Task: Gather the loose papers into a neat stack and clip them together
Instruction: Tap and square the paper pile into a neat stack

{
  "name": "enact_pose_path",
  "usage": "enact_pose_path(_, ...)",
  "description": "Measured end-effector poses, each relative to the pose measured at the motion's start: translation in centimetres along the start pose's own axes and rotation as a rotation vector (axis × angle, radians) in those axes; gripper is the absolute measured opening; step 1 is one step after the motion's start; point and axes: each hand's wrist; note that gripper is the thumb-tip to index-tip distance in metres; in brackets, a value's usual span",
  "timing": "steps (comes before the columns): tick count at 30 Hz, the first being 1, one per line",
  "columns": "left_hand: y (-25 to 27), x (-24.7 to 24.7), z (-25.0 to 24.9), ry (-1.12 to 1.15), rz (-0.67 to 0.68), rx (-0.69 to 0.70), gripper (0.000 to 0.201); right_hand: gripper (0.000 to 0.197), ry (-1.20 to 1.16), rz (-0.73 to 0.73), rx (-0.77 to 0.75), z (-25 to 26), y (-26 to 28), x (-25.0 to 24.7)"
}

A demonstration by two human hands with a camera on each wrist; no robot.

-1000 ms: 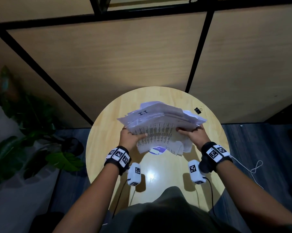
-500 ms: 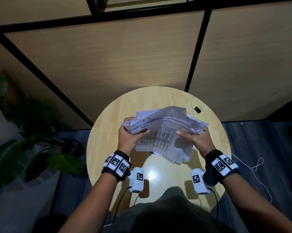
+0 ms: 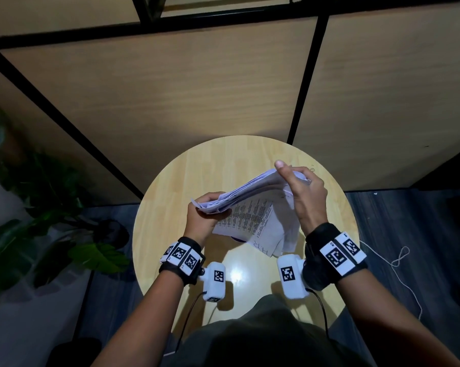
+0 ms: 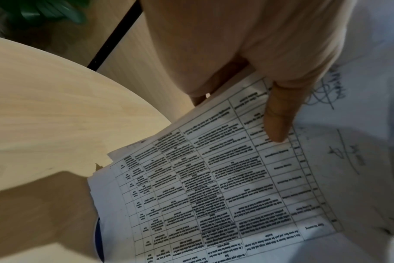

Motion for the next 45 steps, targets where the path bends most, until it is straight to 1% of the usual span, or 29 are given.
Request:
enact_pose_path(2,0.0,0.0,0.0,0.002,-0.013,0.009,0.029,0.027,0.008,-0.011,-0.015,-0.4,0.1,0.0)
enact_pose_path(4,0.0,-0.2,0.2,0.011,-0.026,0.006,0.035,0.015,0.023,-0.017,-0.031,-1.0,-0.1,-0.3)
enact_pose_path(6,-0.1,-0.5,0.4,0.018,-0.036,-0.009,0.042,0.010,0.044,-0.027,-0.040,-1.5,-0.2,-0.6)
enact_pose_path(8,-0.3,-0.7,0.5,0.031,-0.040,-0.027,0.048,0.012,0.057,-0.030,-0.057,-2.1,-0.2,-1.0)
enact_pose_path(10,-0.4,-0.9,0.7,0.047,-0.036,-0.041,0.051,0.024,0.028,0.017,-0.074,-2.8,0.2,-1.4)
enact_pose_path(12,-0.4,-0.9,0.5,0.036,-0.010,-0.032,0.048,0.037,-0.009,0.093,-0.076,-3.3,0.8,-1.7)
enact_pose_path(15,-0.2,-0.8,0.0,0.045,0.044,-0.021,0.046,0.048,-0.069,0.164,-0.068,-3.6,1.3,-1.9)
enact_pose_path(17,0.0,-0.6,-0.4,0.082,0.059,-0.011,0.048,0.046,-0.072,0.199,-0.057,-3.3,1.3,-1.8)
enact_pose_path(20,0.3,-0.2,-0.8,0.147,0.055,0.001,0.055,0.030,-0.060,0.184,-0.028,-3.2,1.3,-1.5)
enact_pose_path(22,0.6,0.1,-1.3,0.178,0.028,0.026,0.061,0.033,-0.071,0.181,-0.019,-3.0,1.4,-1.3)
enact_pose_path(24,0.8,0.4,-1.5,0.201,-0.013,0.076,0.056,0.034,-0.077,0.184,0.008,-2.9,1.3,-1.1)
enact_pose_path(26,0.9,0.6,-1.8,0.220,-0.050,0.118,0.045,0.020,-0.078,0.150,0.042,-3.0,1.3,-0.9)
enact_pose_path(28,0.8,0.8,-1.8,0.201,-0.072,0.138,0.037,0.008,-0.083,0.131,0.041,-3.1,1.2,-0.9)
enact_pose_path(31,0.4,0.9,-1.7,0.152,-0.087,0.130,0.017,0.025,-0.099,0.093,0.060,-2.9,1.2,-0.7)
enact_pose_path(32,0.3,0.9,-1.7,0.139,-0.094,0.129,0.014,0.028,-0.108,0.089,0.064,-2.8,1.2,-0.7)
enact_pose_path(36,0.1,0.9,-1.8,0.131,-0.115,0.137,0.018,0.029,-0.096,0.140,0.007,-3.4,0.5,-1.1)
enact_pose_path(38,0.0,0.9,-1.7,0.143,-0.123,0.137,0.017,0.016,-0.080,0.193,-0.019,-3.6,0.4,-1.3)
enact_pose_path(39,-0.1,0.9,-1.7,0.137,-0.127,0.149,0.022,0.008,-0.074,0.225,-0.033,-3.7,0.4,-1.4)
enact_pose_path(40,-0.1,1.0,-1.7,0.115,-0.129,0.169,0.027,0.011,-0.065,0.256,-0.040,-3.9,0.3,-1.6)
enact_pose_path(43,0.0,1.4,-2.2,0.027,-0.175,0.214,0.038,0.043,-0.001,0.328,0.002,-4.8,0.1,-2.1)
enact_pose_path(44,-0.1,1.5,-2.4,0.018,-0.213,0.210,0.041,0.049,0.014,0.334,0.031,-5.1,0.0,-2.3)
enact_pose_path(45,-0.3,1.6,-2.7,0.012,-0.256,0.201,0.044,0.049,0.017,0.329,0.065,-5.4,-0.1,-2.4)
Point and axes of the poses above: each hand's wrist, its own y-axis away from the middle knuckle, its own x-axis out of the palm, z = x × y, and after that the axes turned 5 degrees about x, right-handed
